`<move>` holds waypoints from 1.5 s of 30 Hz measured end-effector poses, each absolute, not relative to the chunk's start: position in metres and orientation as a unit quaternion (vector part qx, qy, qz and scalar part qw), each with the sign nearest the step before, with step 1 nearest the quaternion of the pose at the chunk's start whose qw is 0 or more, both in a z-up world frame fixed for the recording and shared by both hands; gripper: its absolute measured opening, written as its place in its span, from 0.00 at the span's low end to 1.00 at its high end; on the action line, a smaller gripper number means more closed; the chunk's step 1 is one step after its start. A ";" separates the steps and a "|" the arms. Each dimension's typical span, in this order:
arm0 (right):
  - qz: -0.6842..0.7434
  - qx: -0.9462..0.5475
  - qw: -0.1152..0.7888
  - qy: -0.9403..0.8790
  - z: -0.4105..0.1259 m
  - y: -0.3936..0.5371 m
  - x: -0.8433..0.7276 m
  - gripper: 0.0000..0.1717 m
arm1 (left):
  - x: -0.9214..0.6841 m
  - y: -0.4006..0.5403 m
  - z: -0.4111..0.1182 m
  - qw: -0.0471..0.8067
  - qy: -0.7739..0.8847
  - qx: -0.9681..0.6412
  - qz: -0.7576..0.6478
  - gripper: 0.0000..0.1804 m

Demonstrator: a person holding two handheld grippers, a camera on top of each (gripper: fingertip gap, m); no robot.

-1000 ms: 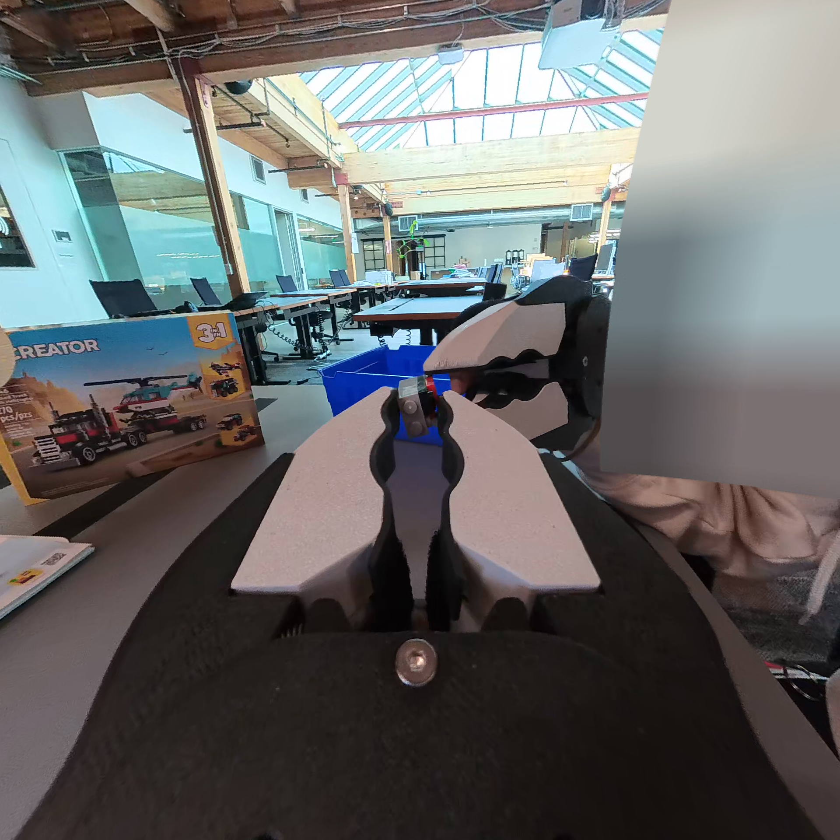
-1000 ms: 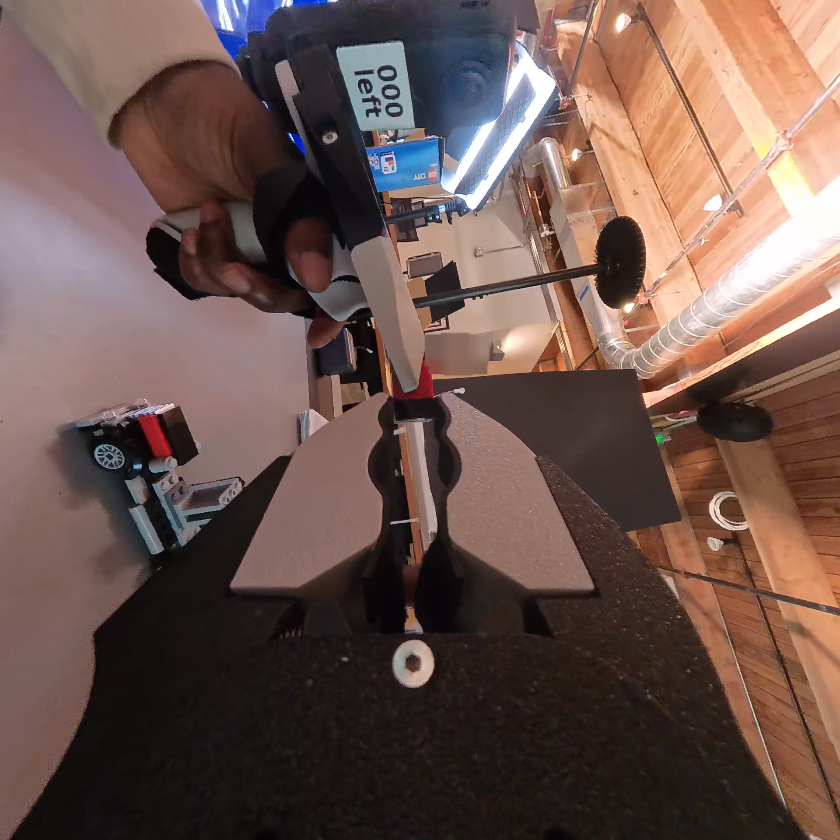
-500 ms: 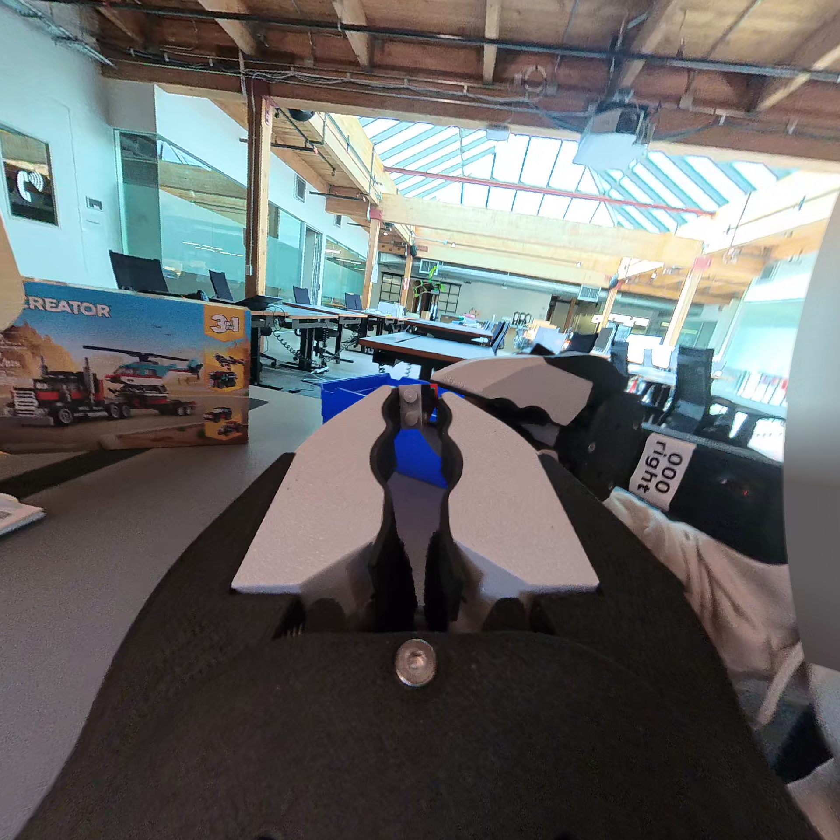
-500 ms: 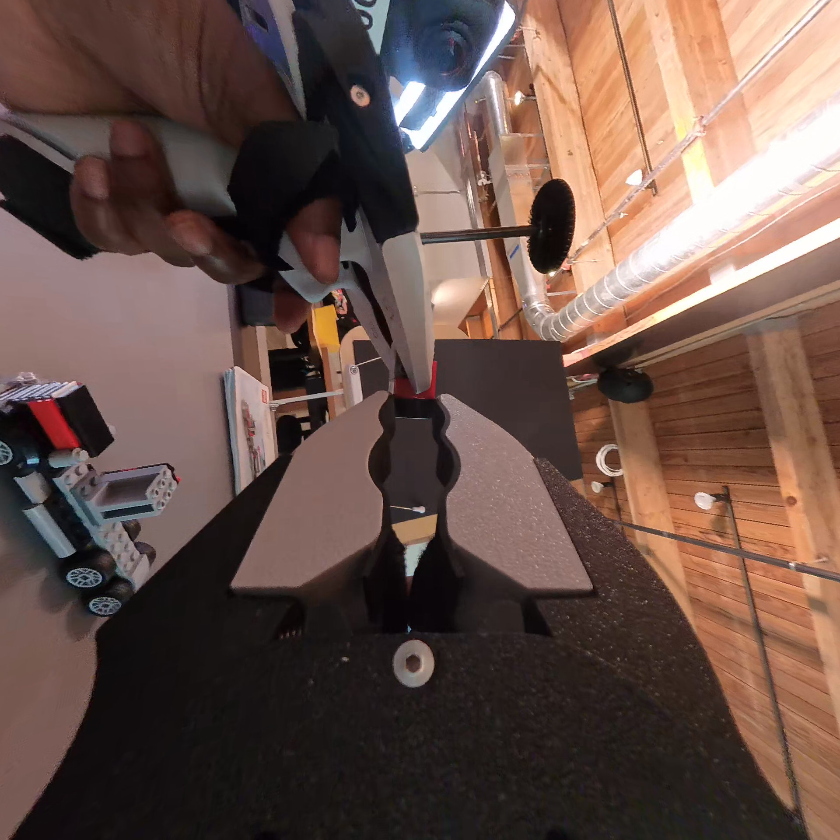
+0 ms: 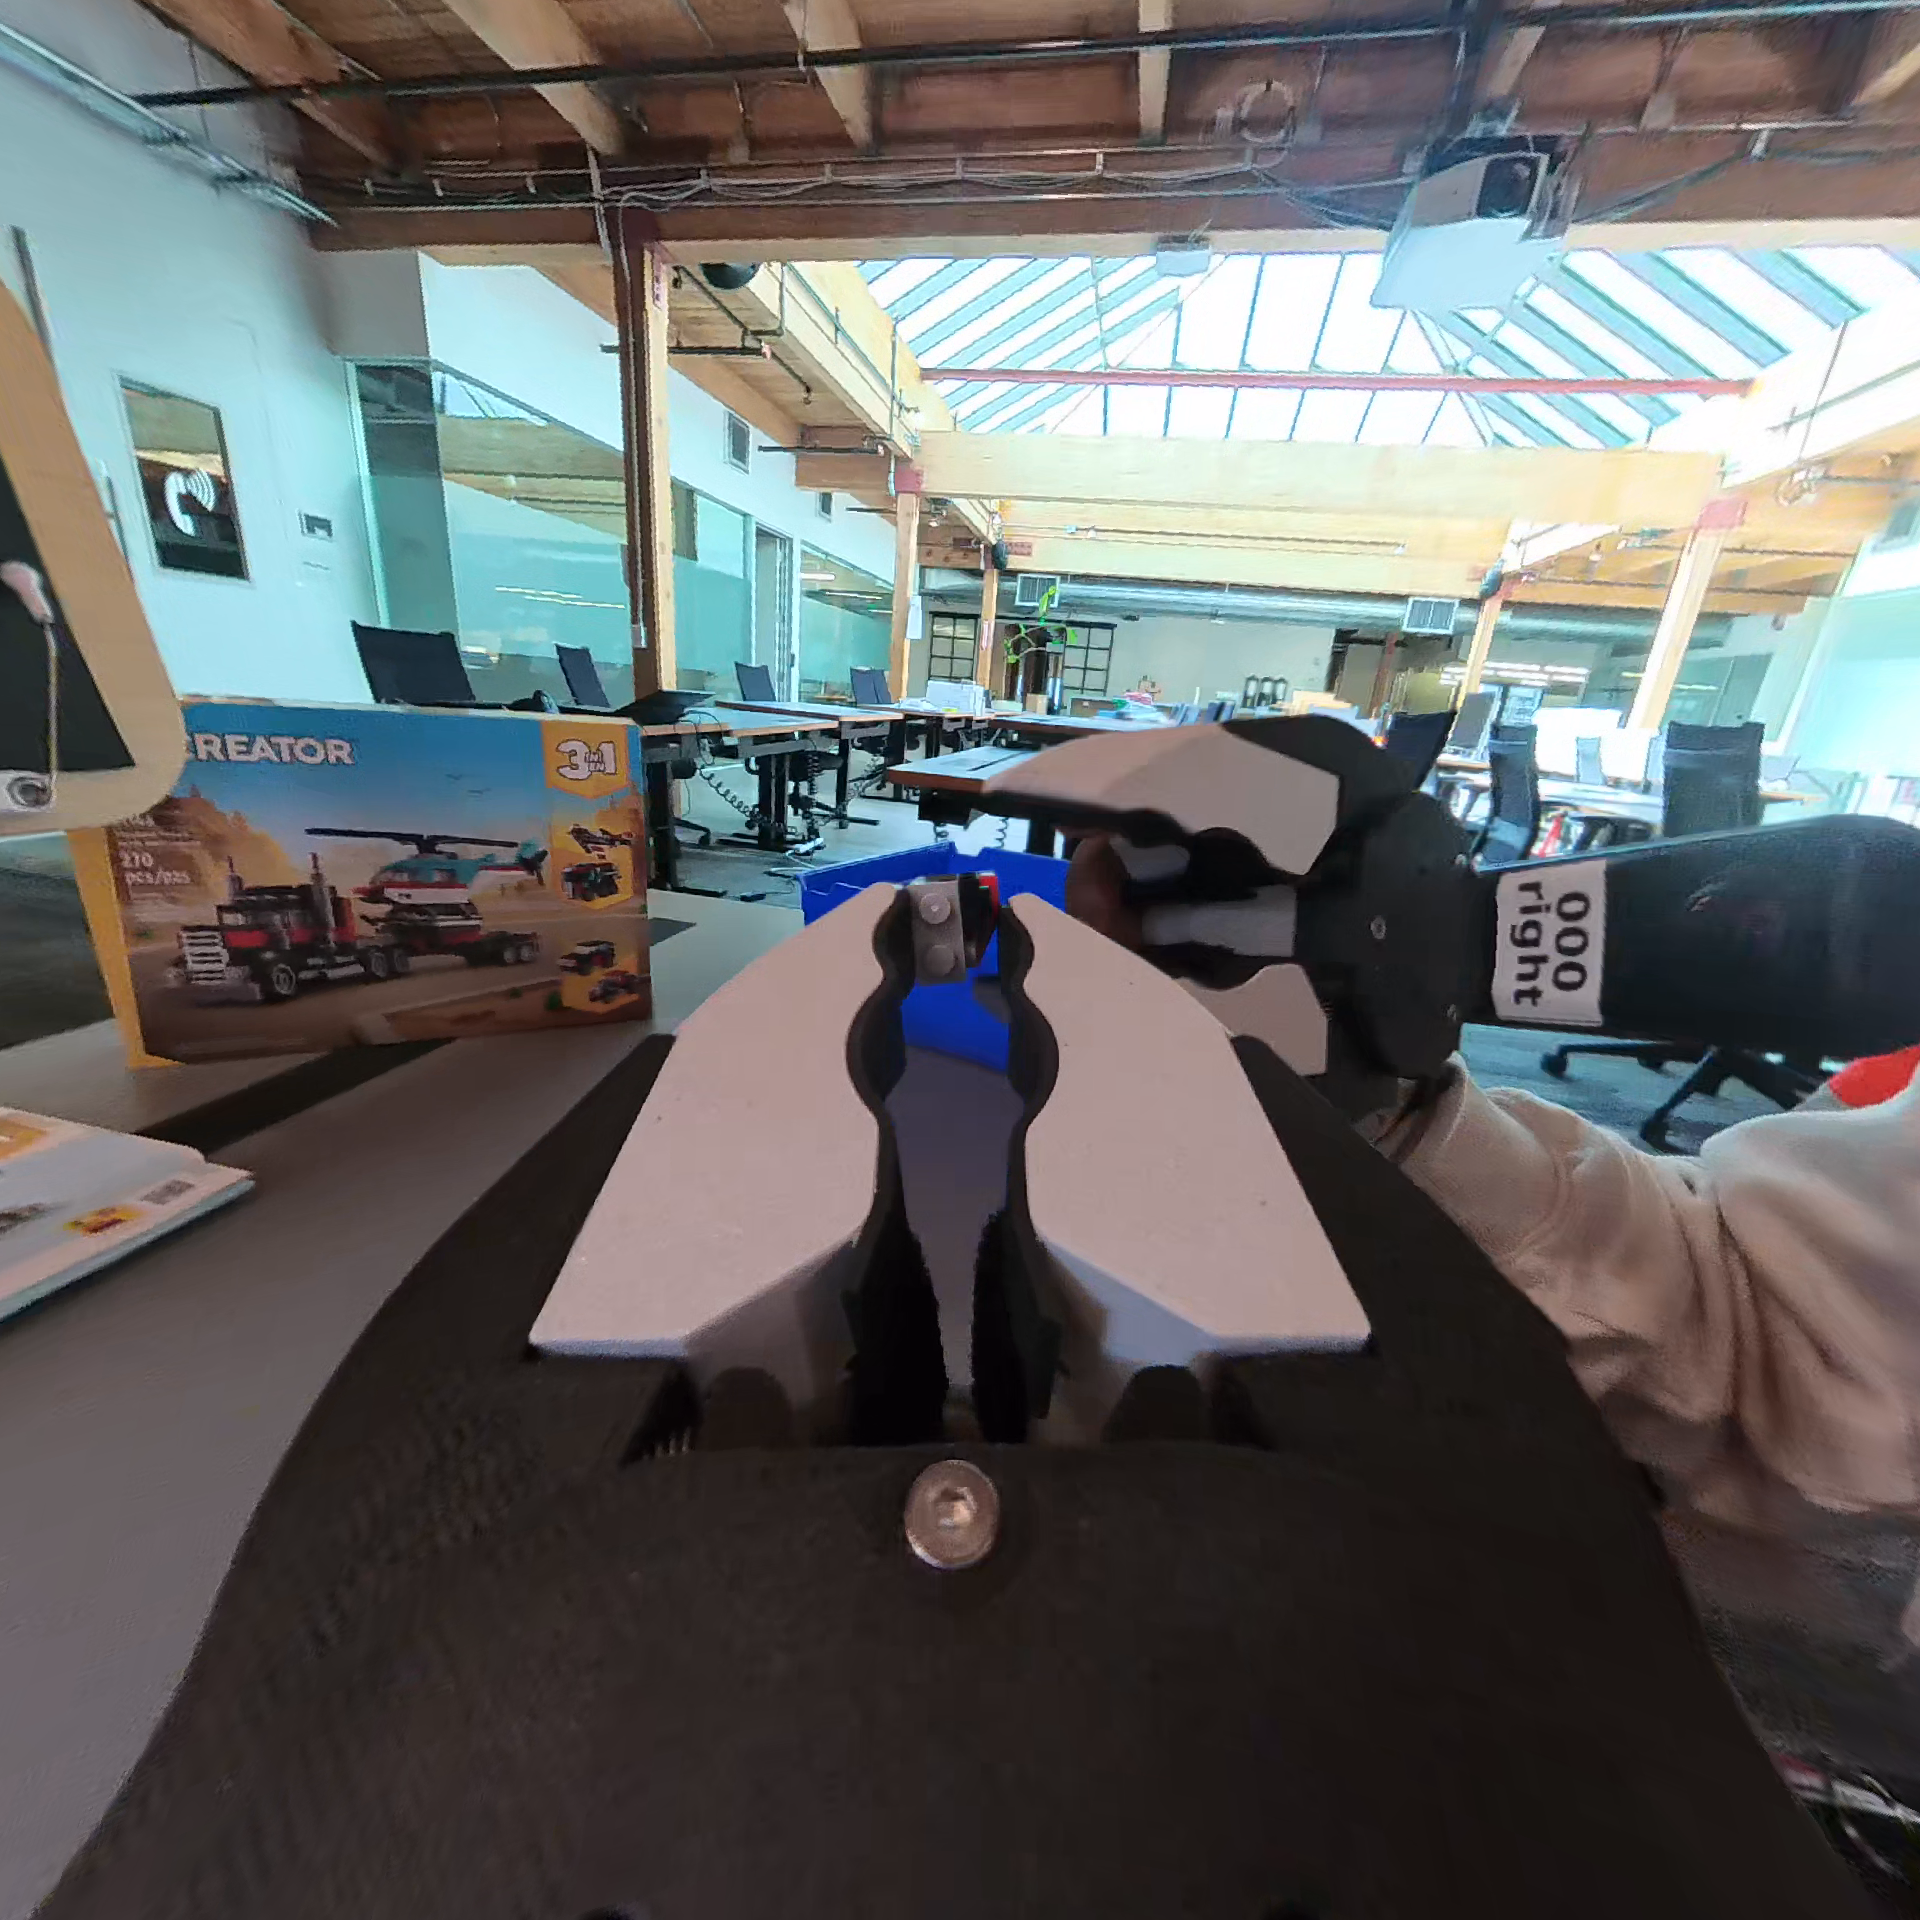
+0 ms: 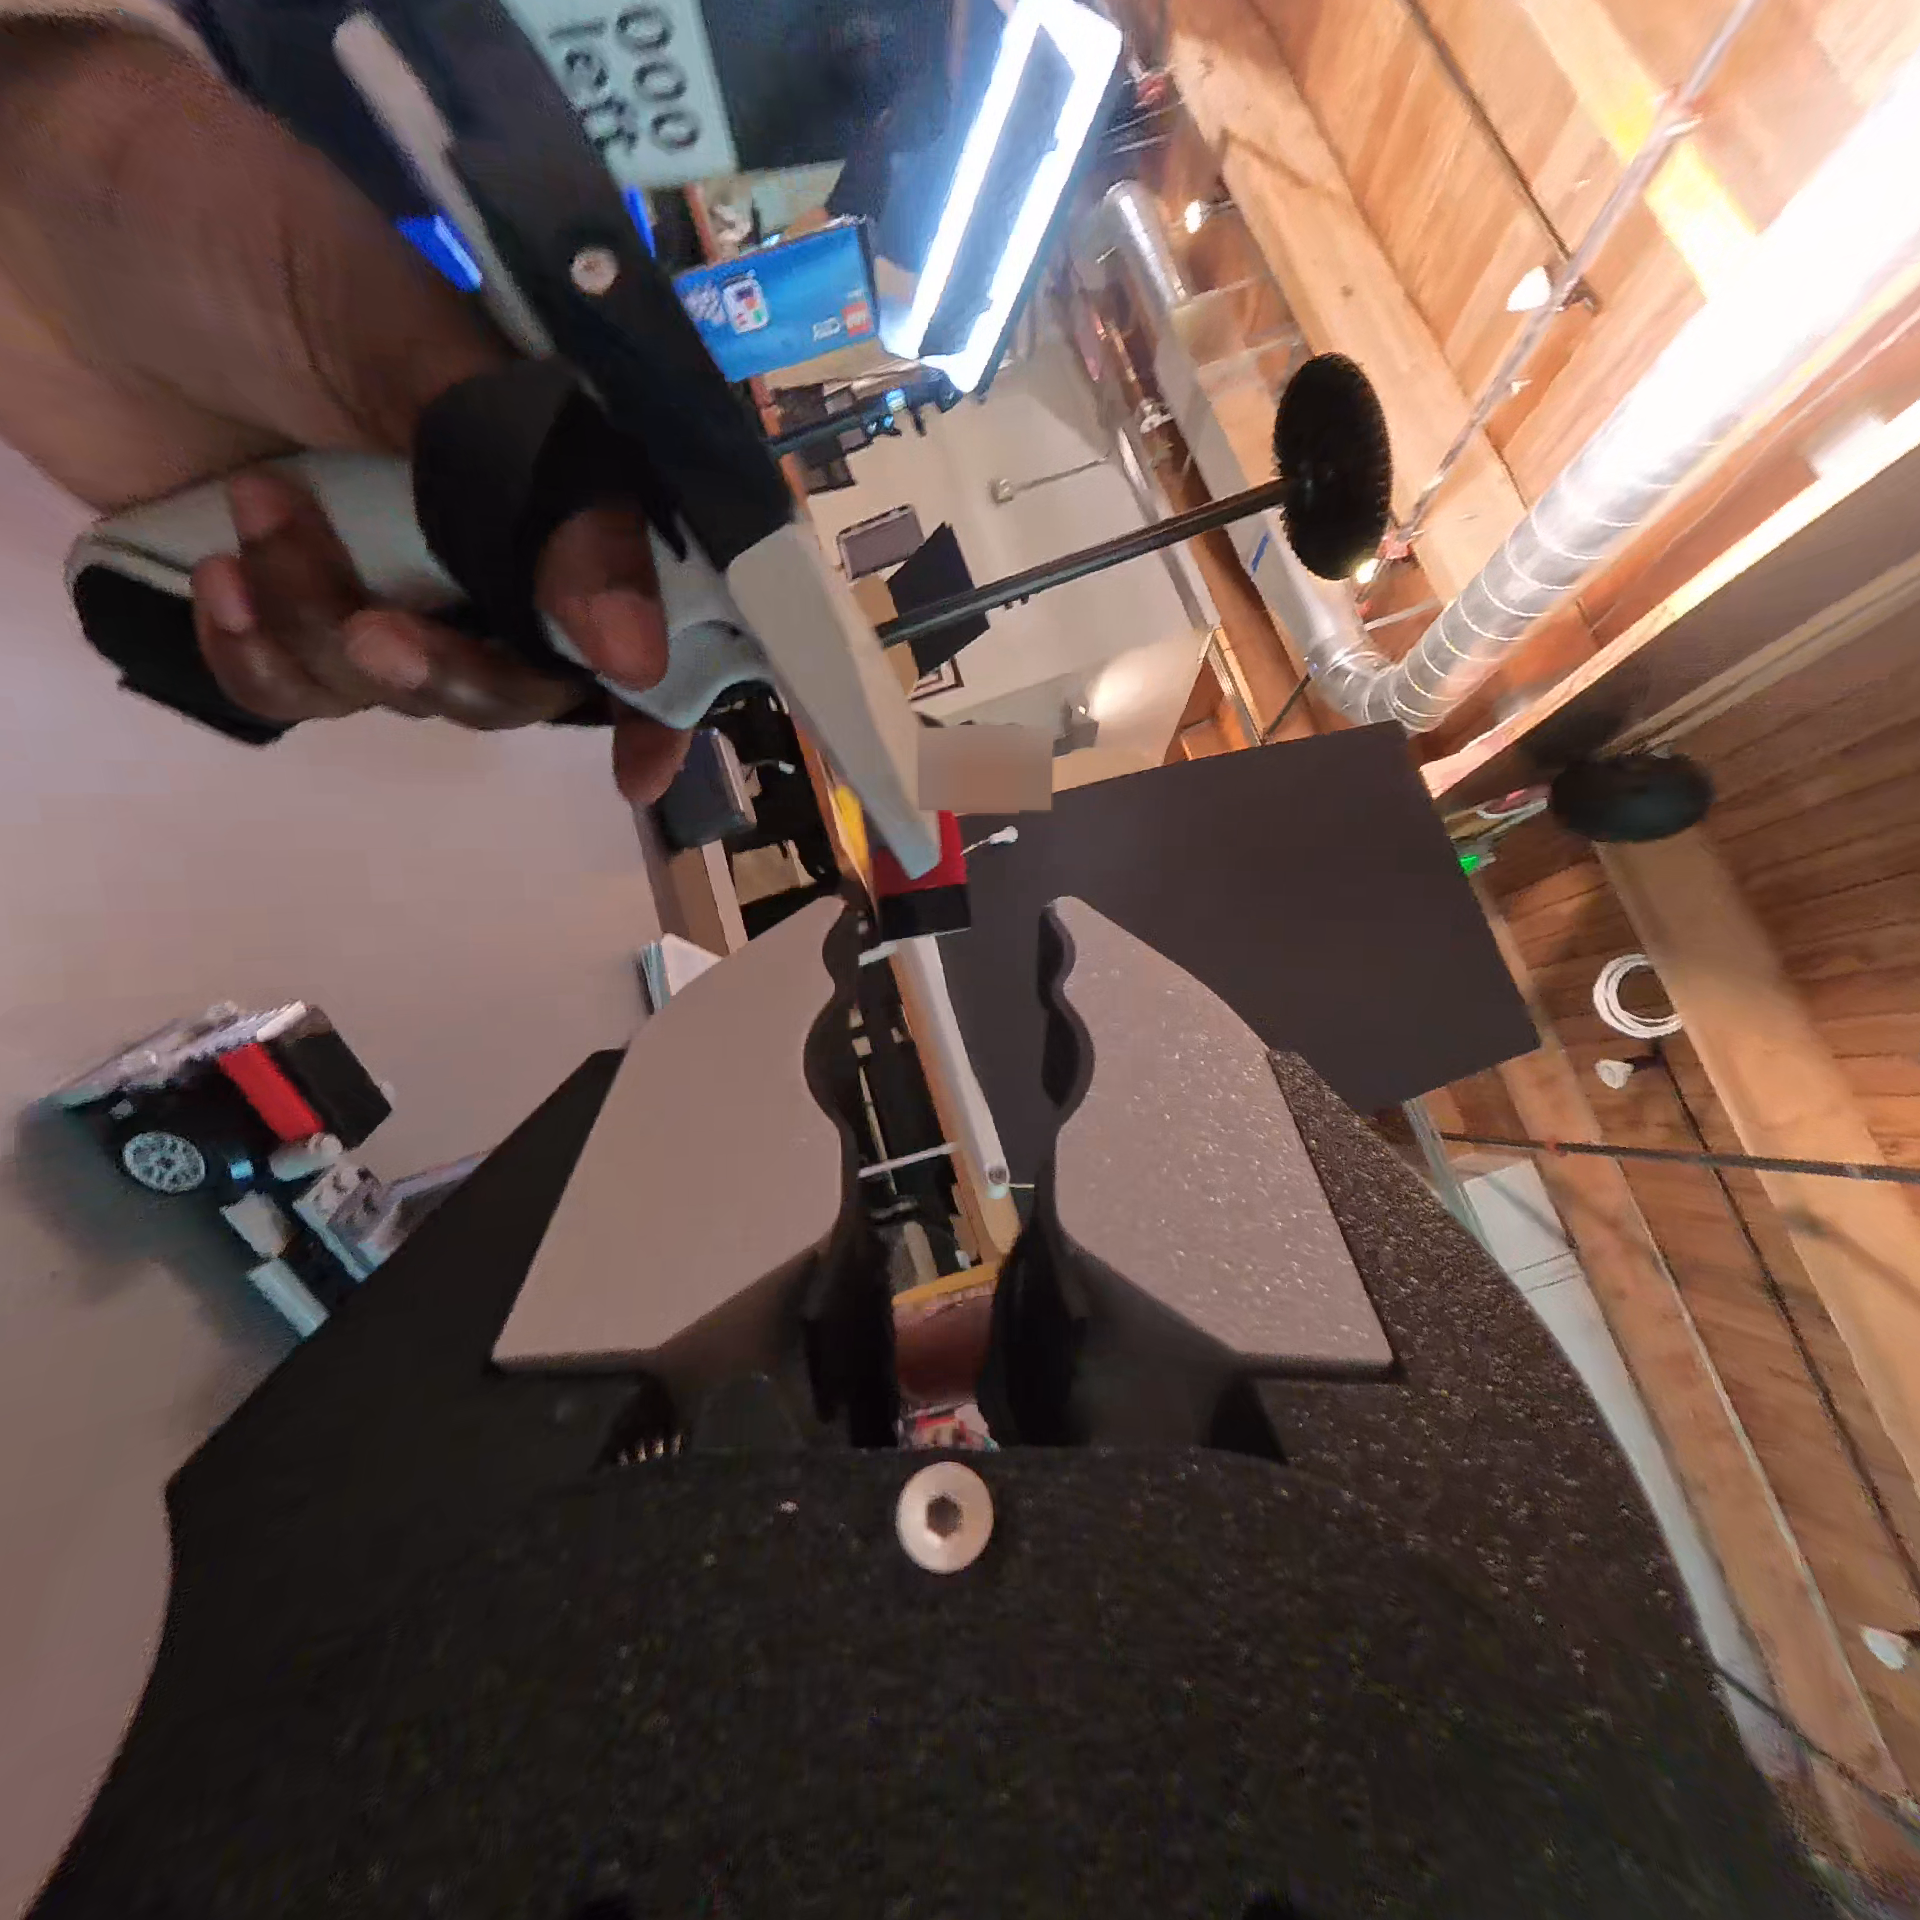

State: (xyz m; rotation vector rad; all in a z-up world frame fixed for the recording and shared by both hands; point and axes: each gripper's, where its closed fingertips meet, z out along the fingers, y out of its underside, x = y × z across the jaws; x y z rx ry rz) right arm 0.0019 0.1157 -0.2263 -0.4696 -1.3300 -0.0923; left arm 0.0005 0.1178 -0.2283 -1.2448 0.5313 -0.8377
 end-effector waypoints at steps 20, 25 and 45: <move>-0.265 -0.165 0.768 -0.559 -0.222 0.118 -0.002 0.10 | 0.003 0.115 -0.222 0.656 0.141 -0.568 -0.476 0.09; -0.263 -0.151 0.775 -0.555 -0.222 0.114 -0.005 0.10 | -0.004 0.116 -0.220 0.628 0.091 -0.546 -0.547 0.08; 0.127 -0.487 0.727 -0.467 -0.169 0.187 0.122 0.10 | -0.020 0.134 -0.241 0.678 0.119 -0.554 -0.469 0.08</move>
